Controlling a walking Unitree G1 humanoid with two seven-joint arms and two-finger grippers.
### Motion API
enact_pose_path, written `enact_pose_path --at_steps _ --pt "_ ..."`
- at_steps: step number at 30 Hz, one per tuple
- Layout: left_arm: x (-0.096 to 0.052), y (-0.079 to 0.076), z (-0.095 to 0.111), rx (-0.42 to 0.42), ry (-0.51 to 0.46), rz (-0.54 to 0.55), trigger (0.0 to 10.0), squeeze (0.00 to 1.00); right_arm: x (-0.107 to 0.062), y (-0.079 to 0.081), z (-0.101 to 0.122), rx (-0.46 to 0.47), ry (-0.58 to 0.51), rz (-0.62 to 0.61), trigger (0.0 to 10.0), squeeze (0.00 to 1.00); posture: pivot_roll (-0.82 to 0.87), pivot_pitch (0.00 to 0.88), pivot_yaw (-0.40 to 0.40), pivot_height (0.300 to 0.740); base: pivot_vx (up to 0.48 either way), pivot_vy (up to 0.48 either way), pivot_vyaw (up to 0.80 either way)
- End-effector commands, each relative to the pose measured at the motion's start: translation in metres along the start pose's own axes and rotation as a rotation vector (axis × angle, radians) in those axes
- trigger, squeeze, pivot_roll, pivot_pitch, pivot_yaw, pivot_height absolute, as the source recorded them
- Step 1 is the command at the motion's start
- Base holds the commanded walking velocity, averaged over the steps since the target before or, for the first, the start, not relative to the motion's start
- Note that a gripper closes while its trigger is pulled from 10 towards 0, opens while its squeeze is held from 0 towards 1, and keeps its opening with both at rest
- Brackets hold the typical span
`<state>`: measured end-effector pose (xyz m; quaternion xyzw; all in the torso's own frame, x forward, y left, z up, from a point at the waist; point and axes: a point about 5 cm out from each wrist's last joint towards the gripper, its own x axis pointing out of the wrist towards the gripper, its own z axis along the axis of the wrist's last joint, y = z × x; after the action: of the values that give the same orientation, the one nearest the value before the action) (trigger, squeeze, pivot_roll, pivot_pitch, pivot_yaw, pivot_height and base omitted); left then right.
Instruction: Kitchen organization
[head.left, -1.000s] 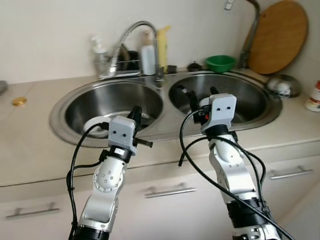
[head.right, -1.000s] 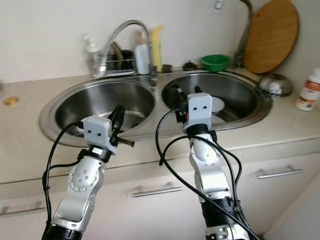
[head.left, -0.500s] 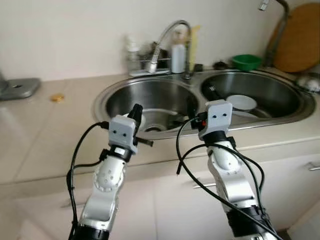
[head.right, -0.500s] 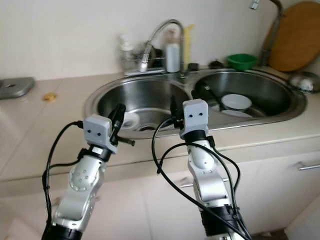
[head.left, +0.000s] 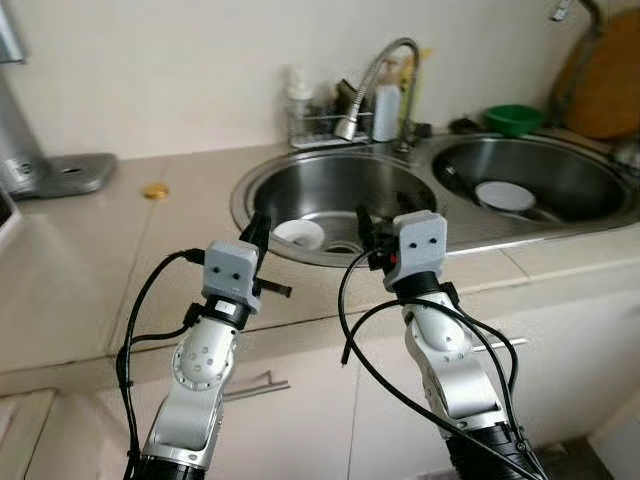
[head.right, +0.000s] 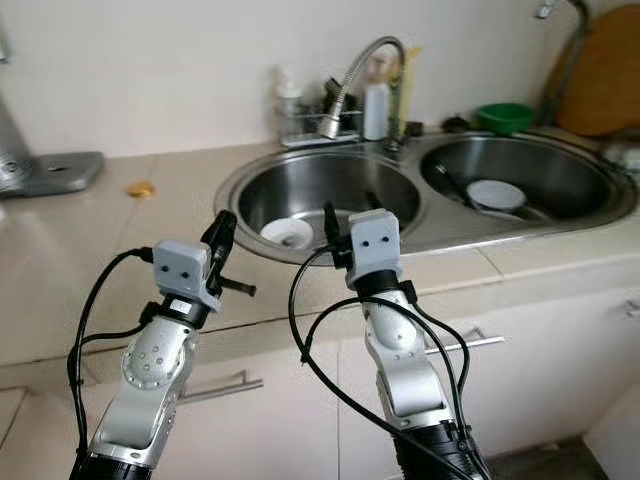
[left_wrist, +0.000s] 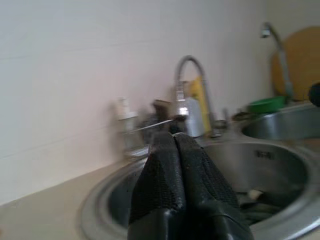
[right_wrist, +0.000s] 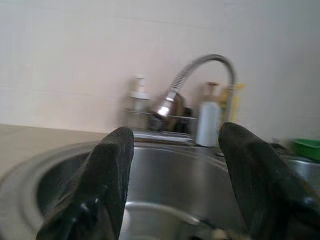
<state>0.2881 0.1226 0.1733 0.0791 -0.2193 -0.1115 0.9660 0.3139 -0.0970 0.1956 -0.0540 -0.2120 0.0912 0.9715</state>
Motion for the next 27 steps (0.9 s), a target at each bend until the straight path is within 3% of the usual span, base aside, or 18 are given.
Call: enact_pose_path --at_steps 1,5,12,15,27 --pt "0.0 -0.003 0.0 0.005 0.0 -0.014 10.0 0.0 -0.002 -0.006 0.004 0.003 -0.023 -0.025 10.0 0.0 -0.08 0.0 0.047 0.74 0.0 0.0 -0.8" --pt "0.001 -0.003 0.0 0.016 -0.002 -0.022 10.0 0.0 -0.002 -0.007 0.005 -0.01 -0.033 -0.031 10.0 0.0 -0.09 0.0 0.049 0.74 0.0 0.0 -0.8" --pt "0.0 -0.005 -0.001 0.02 0.001 -0.033 10.0 0.0 -0.005 -0.012 0.005 -0.034 -0.034 -0.048 10.0 0.0 -0.09 0.0 0.048 0.74 0.0 -0.154 0.0" --pt "0.0 -0.006 -0.002 0.019 0.003 -0.036 10.0 0.0 -0.006 -0.013 0.004 -0.035 -0.032 -0.057 10.0 0.0 -0.09 0.0 0.048 0.74 0.0 -0.48 -0.8" --pt "-0.001 -0.005 -0.003 0.013 -0.001 -0.03 10.0 0.0 -0.007 -0.016 0.002 -0.045 -0.029 -0.09 10.0 0.0 -0.09 0.0 0.046 0.74 0.0 0.0 -0.8"
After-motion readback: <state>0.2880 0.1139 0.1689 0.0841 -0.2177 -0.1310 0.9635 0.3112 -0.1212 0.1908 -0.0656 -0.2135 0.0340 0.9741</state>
